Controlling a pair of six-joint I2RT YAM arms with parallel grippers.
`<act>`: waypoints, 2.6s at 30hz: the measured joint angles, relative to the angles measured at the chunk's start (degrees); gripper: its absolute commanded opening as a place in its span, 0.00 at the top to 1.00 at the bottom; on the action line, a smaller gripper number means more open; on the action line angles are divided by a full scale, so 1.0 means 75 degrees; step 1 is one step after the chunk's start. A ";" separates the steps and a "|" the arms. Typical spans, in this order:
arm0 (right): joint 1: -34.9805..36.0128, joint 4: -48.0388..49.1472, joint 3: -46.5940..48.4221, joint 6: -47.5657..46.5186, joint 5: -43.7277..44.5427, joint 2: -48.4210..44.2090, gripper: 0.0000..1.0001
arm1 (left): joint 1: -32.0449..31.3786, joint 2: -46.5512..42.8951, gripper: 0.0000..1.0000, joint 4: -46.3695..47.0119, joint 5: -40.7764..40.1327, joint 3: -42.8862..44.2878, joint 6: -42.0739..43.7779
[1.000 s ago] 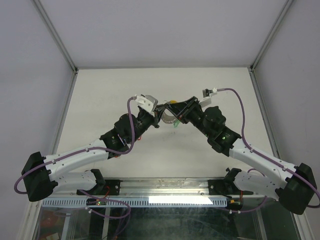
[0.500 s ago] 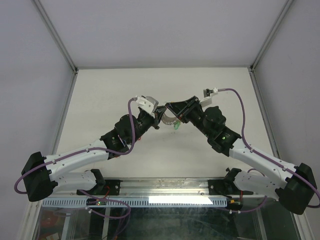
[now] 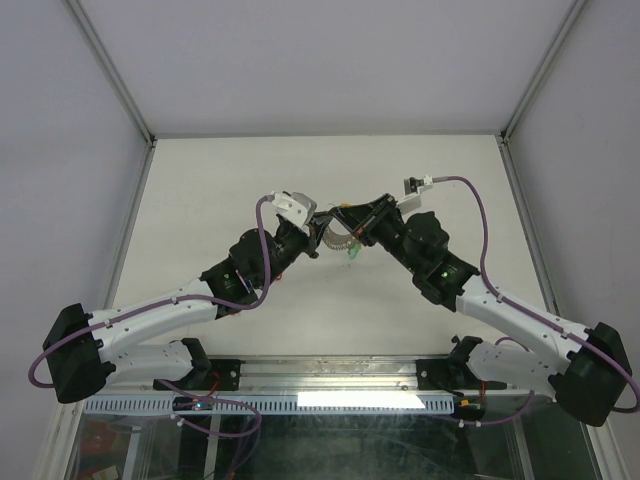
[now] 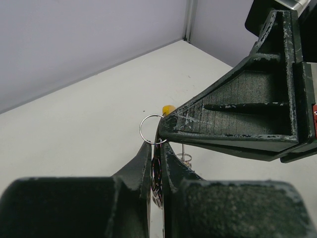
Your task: Put the keys on the keyring
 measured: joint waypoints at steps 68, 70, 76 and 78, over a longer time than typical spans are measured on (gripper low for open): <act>-0.1259 -0.9439 0.7606 -0.7819 -0.3751 0.2830 1.00 | -0.0050 -0.0140 1.00 -0.1221 0.1043 0.0000 0.1276; -0.1282 -0.9463 0.7691 -0.7930 -0.3800 0.2824 1.00 | -0.0050 -0.0131 1.00 -0.1387 0.1043 0.0000 0.1341; -0.1288 -0.8894 0.7076 -0.7784 -0.3590 0.2404 0.69 | -0.0050 -0.0131 1.00 -0.1597 0.1023 0.0000 0.1413; -0.1291 -0.8478 0.6516 -0.7624 -0.3351 0.2002 0.63 | -0.0052 -0.0131 1.00 -0.1588 0.0991 0.0000 0.1402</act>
